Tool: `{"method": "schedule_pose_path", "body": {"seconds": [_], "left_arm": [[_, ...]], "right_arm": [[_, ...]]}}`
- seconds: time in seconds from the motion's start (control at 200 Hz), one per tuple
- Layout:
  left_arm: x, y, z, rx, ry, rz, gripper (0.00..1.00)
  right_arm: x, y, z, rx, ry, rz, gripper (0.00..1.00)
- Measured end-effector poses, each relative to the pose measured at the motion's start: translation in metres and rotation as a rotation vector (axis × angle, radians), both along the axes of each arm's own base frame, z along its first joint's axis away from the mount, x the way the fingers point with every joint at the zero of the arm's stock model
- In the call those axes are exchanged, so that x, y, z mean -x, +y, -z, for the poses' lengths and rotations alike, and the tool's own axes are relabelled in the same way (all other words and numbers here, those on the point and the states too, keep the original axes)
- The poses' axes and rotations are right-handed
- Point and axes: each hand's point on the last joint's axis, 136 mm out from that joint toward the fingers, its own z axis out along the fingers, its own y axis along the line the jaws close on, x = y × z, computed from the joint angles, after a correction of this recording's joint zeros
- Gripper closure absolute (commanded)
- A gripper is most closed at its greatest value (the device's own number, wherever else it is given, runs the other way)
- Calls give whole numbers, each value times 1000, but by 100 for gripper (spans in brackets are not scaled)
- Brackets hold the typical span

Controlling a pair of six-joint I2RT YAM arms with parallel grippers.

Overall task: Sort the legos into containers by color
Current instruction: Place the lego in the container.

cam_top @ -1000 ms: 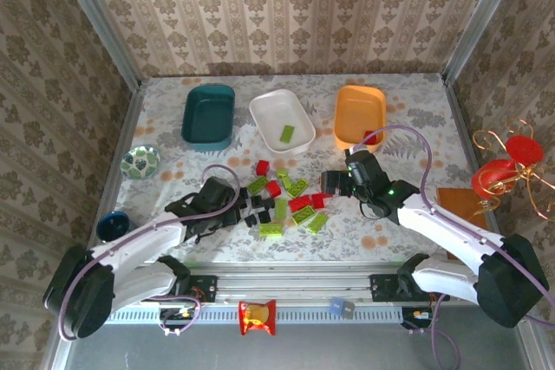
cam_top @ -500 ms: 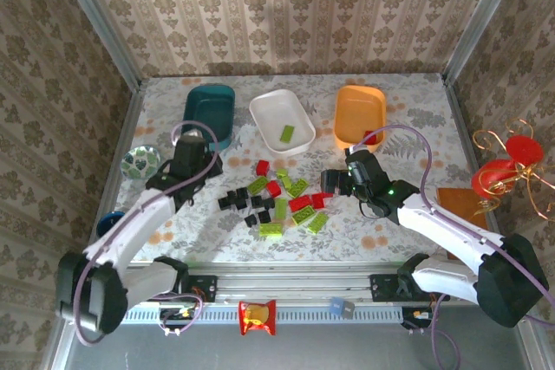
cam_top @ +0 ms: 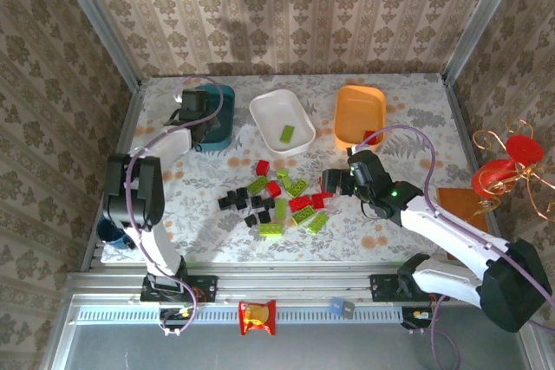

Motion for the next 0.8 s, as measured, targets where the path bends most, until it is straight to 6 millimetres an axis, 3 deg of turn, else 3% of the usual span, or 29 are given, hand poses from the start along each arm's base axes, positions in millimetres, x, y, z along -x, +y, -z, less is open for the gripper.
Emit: {"method": "schedule_pose_path", "body": {"seconds": [0.265, 0.555, 0.8], "left_arm": [[-3, -6, 39, -51, 122, 37, 72], [14, -58, 52, -49, 158, 169, 72], [48, -80, 69, -37, 204, 242, 70]], "right_arm": [[0, -3, -8, -6, -26, 10, 3], [0, -3, -9, -4, -28, 12, 3], [0, -4, -9, -3, -28, 14, 3]]}}
